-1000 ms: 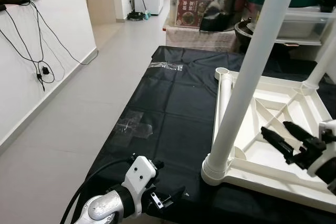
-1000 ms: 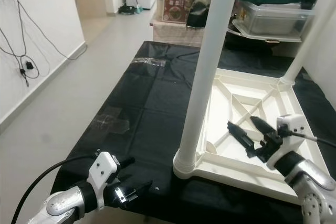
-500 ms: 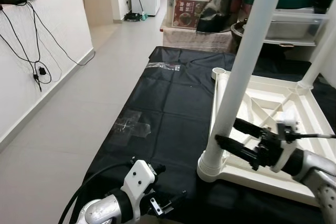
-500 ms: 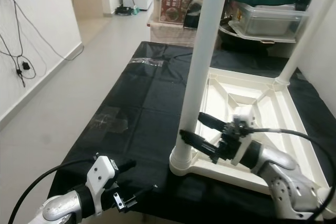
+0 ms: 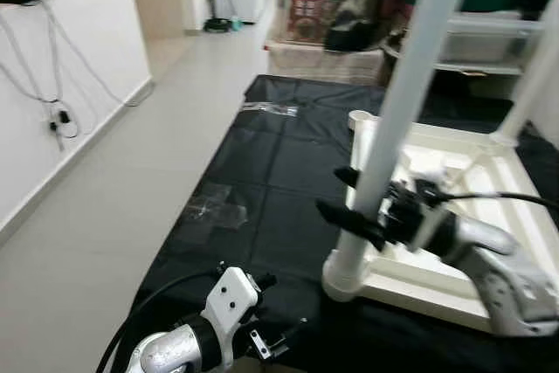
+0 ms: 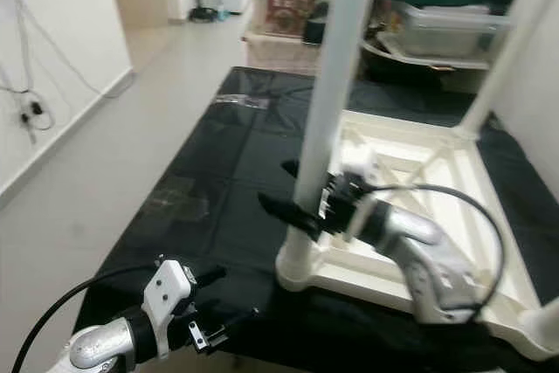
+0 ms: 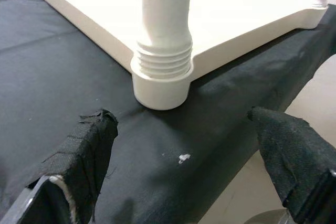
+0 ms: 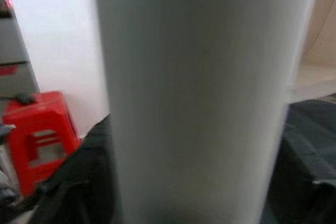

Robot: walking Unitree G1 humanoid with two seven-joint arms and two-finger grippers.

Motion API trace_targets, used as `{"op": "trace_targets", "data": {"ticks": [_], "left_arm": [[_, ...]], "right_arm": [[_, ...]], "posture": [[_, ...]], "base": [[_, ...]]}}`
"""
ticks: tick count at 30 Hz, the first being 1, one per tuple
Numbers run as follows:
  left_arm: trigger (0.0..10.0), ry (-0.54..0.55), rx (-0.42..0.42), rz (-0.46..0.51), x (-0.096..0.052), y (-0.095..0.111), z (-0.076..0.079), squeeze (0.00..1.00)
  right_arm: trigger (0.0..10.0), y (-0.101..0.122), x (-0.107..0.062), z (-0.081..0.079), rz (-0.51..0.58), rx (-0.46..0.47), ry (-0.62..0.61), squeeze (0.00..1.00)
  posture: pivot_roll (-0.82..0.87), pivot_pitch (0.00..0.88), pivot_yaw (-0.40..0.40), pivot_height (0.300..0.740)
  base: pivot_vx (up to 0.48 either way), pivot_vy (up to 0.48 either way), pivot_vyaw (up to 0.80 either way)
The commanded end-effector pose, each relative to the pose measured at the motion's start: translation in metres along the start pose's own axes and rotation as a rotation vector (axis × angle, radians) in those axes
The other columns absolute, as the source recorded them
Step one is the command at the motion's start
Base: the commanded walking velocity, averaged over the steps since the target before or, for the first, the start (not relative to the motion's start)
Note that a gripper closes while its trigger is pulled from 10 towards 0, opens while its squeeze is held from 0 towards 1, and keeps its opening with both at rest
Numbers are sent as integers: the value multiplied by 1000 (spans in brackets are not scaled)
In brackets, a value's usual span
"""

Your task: Building children table

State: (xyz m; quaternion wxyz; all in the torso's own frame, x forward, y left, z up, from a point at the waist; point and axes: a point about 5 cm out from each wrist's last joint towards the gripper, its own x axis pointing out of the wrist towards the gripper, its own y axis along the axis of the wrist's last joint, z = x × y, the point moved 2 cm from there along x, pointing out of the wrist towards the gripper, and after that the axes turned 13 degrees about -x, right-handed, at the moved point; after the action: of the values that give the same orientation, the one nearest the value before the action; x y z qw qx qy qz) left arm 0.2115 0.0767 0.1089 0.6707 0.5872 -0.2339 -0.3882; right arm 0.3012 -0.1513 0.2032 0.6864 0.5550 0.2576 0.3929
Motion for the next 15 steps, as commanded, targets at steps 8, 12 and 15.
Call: {"op": "trace_targets", "data": {"ticks": [8,12,15], "left_arm": [[10000,24,-9,7,1,1,-7,0],[10000,38,0,18,7,3,-12,0],[10000,38,4,22,10,3,-12,0]], "right_arm": [[0,-13,-14,7,-64,17,-409,0],[0,-22,-36,16,-150,38,-779,0],[0,-27,-51,20,-227,26,-994,0]], "posture": [[198,0,-52,740],[178,0,-38,740],[170,0,-35,740]], "base": [[0,0,0],[0,0,0],[0,0,0]]}}
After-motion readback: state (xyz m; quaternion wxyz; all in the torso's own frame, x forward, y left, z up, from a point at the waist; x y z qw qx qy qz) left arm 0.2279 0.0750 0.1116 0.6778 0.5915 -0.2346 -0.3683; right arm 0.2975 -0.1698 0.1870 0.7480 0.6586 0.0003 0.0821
